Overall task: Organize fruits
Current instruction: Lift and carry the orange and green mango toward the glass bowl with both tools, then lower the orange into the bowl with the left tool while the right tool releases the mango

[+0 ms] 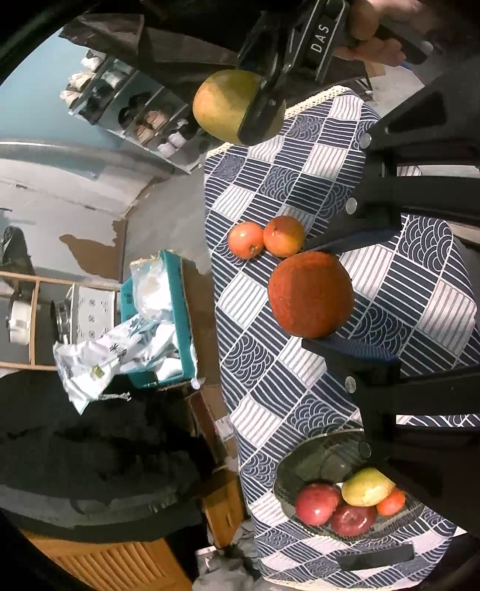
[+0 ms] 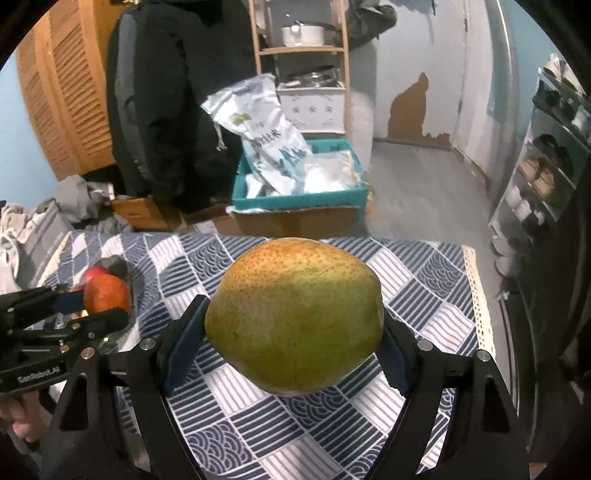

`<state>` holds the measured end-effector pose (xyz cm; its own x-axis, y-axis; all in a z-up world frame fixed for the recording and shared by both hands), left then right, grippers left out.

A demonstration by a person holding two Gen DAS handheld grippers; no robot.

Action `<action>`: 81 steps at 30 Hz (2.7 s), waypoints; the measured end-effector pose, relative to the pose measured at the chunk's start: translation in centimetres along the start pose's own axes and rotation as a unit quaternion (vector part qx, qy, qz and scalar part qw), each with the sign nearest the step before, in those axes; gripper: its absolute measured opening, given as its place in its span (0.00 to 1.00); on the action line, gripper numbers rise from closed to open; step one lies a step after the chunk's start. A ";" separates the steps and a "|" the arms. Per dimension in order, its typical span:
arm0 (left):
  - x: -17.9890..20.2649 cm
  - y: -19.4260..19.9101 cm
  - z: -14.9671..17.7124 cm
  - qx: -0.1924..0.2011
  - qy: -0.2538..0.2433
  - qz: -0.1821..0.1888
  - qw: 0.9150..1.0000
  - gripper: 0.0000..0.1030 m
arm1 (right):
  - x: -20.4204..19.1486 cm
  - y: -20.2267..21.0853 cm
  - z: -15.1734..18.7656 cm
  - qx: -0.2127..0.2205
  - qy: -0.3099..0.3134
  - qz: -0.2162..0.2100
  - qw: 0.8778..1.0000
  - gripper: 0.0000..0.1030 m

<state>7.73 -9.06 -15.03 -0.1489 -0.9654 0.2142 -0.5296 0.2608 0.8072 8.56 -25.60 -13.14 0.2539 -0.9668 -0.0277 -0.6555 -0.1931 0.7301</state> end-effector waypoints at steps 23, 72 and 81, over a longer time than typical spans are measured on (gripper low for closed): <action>-7.1 4.3 0.5 0.034 0.049 -0.036 0.998 0.43 | -8.2 0.2 -3.3 0.023 0.049 -0.066 0.996 0.80; -25.5 -0.9 8.9 -0.054 0.192 -0.140 0.970 0.43 | -28.7 -16.8 -0.2 -0.124 0.156 -0.173 0.965 0.81; -26.1 -1.8 9.8 -0.073 0.208 -0.138 0.966 0.43 | -29.3 -17.8 0.7 -0.145 0.167 -0.174 0.960 0.81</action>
<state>4.41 15.72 -27.42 0.3449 -0.9254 0.1570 -0.3739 0.0180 0.9273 12.23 6.02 -25.80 0.6668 -0.7356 -0.1193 -0.2765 -0.3928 0.8770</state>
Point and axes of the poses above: each gripper's, at about its wrist camera, not at the fingertips, and y roughly against the way its jaws point, x to its right, z to its underside, the point moved 7 cm from there along -y, roughly the way its jaws point, and after that the axes turned 7 degrees about y, right-handed, at the moved point
